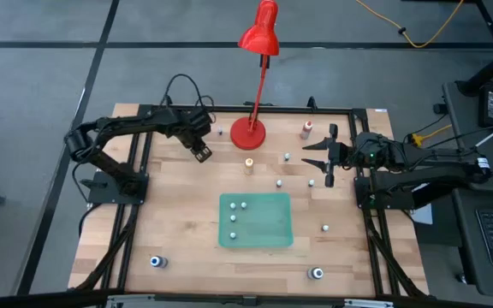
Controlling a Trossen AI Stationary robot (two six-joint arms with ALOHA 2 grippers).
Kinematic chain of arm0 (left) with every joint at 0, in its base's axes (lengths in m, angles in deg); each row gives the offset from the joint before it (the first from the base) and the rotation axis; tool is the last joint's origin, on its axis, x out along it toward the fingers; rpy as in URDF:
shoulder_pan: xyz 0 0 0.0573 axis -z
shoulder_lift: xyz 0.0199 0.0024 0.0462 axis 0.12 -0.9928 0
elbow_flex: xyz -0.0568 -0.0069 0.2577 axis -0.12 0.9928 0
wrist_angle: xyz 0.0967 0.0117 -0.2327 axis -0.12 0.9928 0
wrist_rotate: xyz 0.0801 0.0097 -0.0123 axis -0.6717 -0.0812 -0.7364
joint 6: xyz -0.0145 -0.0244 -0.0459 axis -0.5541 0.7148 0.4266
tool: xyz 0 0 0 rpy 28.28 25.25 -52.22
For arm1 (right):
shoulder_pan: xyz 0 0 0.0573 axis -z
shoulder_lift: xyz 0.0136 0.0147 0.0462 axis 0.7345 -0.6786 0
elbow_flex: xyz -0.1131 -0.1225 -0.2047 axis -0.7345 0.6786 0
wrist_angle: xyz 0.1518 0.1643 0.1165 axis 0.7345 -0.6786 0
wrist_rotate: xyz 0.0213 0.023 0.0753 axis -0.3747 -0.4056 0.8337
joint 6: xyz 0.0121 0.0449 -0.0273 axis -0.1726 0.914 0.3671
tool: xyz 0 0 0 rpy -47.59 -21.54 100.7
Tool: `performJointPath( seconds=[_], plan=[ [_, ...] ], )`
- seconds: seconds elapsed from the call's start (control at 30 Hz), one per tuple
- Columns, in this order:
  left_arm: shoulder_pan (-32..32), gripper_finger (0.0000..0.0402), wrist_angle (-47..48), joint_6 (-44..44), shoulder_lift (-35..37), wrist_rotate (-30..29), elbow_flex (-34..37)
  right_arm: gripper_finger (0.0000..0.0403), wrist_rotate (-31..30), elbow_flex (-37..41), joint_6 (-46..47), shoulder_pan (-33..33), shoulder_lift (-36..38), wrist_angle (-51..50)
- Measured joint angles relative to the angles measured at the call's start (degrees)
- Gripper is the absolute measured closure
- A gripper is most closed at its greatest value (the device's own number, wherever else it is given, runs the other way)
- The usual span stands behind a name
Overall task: Pick & Place food coloring
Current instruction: Put the small blue food coloring bottle into the blue bin
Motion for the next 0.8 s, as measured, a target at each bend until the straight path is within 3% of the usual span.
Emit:
performJointPath(
  seconds=[0.23,0.47,0.8],
  plan=[
    [4.3,0.0342,2.8,1.5,9.9,3.6,-6.4,0.0240,0.0,0.0,0.2,0.0,0.0,0.0],
    [10.3,0.0342,11.5,5.1,18.2,1.5,-13.3,0.0240,0.0,0.0,0.3,0.0,0.0,0.0],
    [20.8,0.0342,12.3,10.1,21.1,-1.4,-16.7,0.0240,0.0,0.0,0.8,0.0,0.0,0.0]
  ],
)
